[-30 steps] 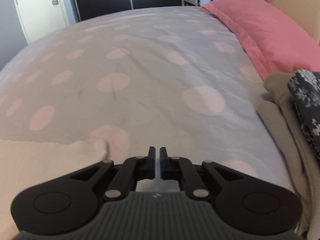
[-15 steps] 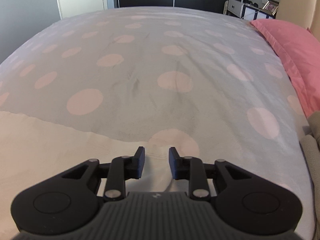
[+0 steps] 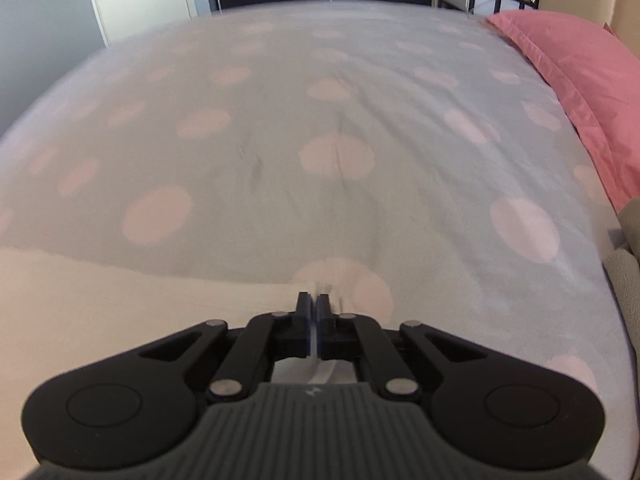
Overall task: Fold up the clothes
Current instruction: 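Tug the shirt edge straight with both grippers and release it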
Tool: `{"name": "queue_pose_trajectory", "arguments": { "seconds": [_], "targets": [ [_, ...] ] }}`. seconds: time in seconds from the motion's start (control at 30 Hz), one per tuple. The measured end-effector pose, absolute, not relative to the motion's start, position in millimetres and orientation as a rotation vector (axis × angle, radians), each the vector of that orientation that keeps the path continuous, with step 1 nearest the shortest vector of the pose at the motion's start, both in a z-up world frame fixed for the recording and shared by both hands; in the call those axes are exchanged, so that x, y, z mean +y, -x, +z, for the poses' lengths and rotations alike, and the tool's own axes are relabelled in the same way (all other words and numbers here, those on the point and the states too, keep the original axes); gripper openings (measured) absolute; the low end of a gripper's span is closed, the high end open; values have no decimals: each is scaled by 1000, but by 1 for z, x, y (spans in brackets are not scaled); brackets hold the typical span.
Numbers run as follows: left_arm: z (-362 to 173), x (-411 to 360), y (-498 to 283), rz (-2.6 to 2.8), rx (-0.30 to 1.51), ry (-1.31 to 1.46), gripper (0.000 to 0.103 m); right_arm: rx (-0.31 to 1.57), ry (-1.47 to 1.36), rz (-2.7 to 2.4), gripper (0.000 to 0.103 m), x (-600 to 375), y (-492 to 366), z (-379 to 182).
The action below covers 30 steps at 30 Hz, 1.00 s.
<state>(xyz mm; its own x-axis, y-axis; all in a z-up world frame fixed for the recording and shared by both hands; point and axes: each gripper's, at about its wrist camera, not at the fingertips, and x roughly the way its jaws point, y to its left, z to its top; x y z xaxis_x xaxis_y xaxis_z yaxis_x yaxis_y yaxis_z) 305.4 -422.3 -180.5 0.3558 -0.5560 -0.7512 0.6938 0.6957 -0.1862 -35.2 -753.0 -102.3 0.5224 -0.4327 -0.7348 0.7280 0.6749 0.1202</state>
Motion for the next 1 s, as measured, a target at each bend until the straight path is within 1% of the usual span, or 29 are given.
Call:
{"name": "queue_pose_trajectory", "arguments": {
  "seconds": [0.03, 0.17, 0.27, 0.37, 0.47, 0.67, 0.8, 0.87, 0.9, 0.93, 1.0],
  "targets": [
    [-180, -422, -306, -813, 896, -172, 34, 691, -447, -726, 2, -753, 42, -93],
    [-178, -420, -307, -816, 899, -162, 34, 641, -426, -717, 2, -747, 58, -75],
    [-176, -417, -309, -820, 905, -163, 34, 656, -396, -774, 1, -739, 70, -65],
    [-174, -414, -310, -837, 912, -154, 34, 743, -406, -881, 1, -744, 85, -73],
    [-172, -415, -307, -877, 924, -142, 34, 808, -430, -936, 1, -749, 101, -94],
    [-172, -432, -299, -949, 952, -123, 34, 860, -495, -968, 1, -755, 116, -129],
    [-177, -447, -296, -980, 990, -92, 34, 858, -499, -968, 2, -756, 114, -137],
    [-178, -458, -293, -978, 987, -108, 37, 854, -505, -961, 2, -758, 116, -137],
    [-178, -464, -291, -973, 980, -118, 41, 852, -509, -957, 2, -758, 116, -137],
    [-179, -469, -288, -977, 981, -126, 43, 850, -514, -955, 2, -759, 117, -137],
    [-180, -479, -282, -983, 981, -141, 43, 844, -521, -950, 2, -760, 118, -137]
  ]
}}
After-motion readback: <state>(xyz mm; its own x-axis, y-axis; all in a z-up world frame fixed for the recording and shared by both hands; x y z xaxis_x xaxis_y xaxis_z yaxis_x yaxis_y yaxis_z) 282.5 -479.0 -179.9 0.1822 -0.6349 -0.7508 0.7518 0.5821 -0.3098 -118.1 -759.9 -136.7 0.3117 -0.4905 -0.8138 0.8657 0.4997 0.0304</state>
